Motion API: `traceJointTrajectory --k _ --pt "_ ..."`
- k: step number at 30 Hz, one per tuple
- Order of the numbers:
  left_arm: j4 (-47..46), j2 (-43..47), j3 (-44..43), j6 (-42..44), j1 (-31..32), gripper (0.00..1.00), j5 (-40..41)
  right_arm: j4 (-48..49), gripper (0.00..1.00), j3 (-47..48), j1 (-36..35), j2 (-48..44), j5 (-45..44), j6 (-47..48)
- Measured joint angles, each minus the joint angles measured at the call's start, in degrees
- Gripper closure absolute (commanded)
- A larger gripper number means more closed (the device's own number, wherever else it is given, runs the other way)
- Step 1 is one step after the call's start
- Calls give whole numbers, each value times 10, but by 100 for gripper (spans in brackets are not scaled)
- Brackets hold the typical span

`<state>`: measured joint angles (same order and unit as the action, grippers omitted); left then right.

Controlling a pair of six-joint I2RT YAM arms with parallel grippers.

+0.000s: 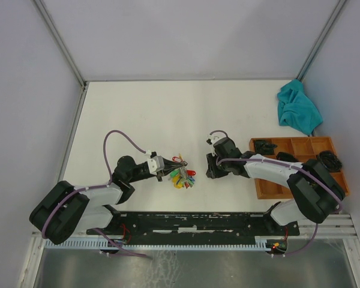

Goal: Put the keys on the keyring

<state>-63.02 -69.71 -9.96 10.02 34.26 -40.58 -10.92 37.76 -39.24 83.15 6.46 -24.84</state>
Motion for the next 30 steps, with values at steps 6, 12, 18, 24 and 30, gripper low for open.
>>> traceJointTrajectory --k 6,12,18,24,30 --pt "0 0 0 0 0 97 0 2 74 0 2 2 2 0" --pt "0 0 0 0 0 97 0 -2 76 0 3 1 7 -4" --pt "1 0 0 0 0 97 0 -8 77 0 3 -7 13 -4" --pt "2 0 0 0 0 97 0 -12 79 1 3 -7 18 -4" --pt "2 0 0 0 0 97 0 -12 79 1 3 -5 25 -4"
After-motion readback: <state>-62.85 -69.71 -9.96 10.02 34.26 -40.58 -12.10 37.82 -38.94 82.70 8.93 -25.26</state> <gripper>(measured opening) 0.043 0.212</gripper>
